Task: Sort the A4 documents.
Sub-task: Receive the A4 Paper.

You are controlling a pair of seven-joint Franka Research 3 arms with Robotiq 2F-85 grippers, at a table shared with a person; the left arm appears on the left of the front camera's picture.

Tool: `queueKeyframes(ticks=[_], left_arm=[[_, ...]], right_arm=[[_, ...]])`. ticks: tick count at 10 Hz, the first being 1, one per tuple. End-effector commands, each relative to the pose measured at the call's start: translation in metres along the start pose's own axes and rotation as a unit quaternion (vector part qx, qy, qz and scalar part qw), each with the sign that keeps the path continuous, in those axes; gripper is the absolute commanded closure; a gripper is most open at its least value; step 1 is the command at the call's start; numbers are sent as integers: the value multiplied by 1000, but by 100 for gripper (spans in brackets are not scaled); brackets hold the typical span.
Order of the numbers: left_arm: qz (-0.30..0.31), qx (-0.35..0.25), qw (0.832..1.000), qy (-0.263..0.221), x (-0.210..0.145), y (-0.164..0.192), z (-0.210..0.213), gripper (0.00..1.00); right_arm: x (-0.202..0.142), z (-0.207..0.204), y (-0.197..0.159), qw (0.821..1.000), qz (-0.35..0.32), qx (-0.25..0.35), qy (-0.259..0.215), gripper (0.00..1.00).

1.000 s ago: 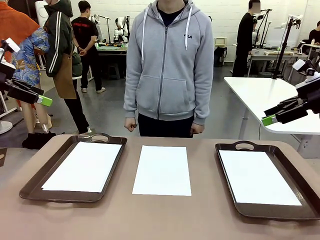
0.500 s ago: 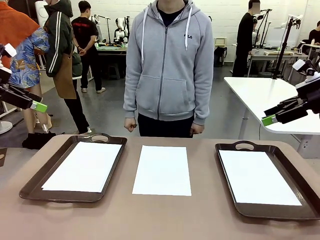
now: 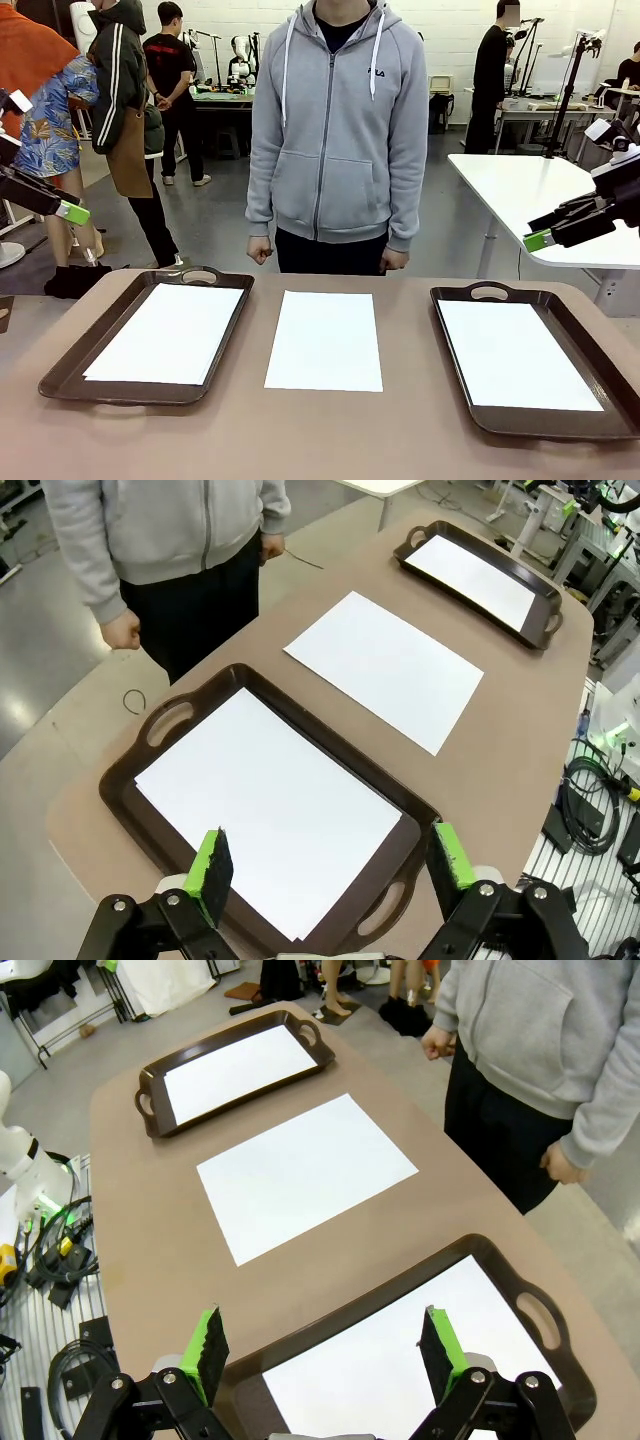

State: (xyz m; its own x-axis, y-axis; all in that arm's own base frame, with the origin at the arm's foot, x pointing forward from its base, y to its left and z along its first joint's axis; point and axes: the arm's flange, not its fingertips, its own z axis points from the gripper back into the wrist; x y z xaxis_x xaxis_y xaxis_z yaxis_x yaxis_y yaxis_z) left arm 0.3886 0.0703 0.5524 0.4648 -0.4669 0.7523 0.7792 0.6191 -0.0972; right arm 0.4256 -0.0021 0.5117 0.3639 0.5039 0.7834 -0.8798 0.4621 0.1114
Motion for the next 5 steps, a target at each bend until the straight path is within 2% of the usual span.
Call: queueKeyframes(ticks=[1,2,5], left_arm=[[25,8,1000,7,5,3,2,0],[0,0,1000,0,0,0,0,0],[0,0,1000,0,0,0,0,0]], right_arm=[[0,0,1,1000,1,1,-1,0],[0,0,1,1000,1,1,-1,0],[0,0,1,1000,1,1,-1,0]])
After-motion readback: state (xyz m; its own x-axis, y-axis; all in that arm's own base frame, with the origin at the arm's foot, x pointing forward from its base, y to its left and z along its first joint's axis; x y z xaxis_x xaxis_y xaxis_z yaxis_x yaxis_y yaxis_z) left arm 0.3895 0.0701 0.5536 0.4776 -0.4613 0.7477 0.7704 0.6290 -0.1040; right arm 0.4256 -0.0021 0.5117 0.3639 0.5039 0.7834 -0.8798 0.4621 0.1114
